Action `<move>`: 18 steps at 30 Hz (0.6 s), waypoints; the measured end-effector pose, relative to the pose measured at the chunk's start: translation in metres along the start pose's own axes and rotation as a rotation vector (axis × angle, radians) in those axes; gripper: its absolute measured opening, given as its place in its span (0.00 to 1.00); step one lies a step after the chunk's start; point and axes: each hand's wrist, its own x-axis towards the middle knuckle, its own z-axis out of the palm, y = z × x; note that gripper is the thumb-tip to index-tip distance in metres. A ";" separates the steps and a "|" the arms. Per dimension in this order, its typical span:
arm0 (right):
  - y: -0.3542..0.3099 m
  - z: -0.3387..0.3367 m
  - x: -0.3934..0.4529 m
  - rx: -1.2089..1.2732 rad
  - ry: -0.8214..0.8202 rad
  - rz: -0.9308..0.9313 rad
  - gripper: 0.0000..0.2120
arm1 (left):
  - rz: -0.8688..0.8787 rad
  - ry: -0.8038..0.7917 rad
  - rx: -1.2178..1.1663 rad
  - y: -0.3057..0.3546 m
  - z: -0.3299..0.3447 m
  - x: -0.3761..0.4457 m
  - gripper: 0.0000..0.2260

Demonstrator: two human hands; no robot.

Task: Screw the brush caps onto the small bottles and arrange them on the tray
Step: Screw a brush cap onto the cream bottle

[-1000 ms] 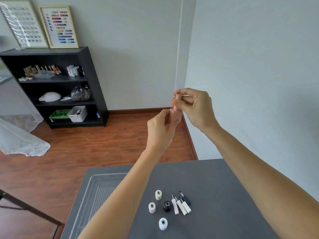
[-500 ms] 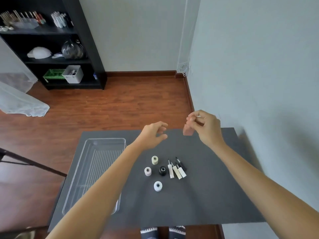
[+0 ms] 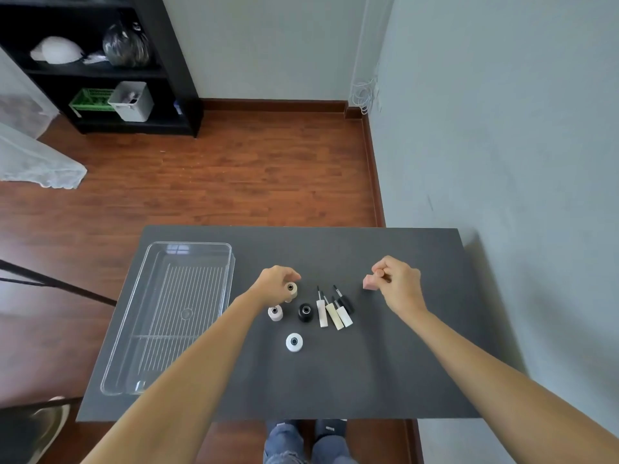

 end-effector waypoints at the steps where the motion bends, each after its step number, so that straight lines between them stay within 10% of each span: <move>1: 0.002 0.001 0.001 -0.007 0.006 0.005 0.08 | -0.006 0.011 0.002 -0.002 0.002 0.001 0.22; 11: 0.007 0.006 -0.005 -0.075 0.003 0.017 0.08 | 0.021 0.167 -0.034 -0.012 0.016 0.002 0.10; 18: -0.008 0.032 -0.052 -0.344 0.123 -0.372 0.06 | 0.110 0.359 -0.190 -0.008 0.006 -0.012 0.04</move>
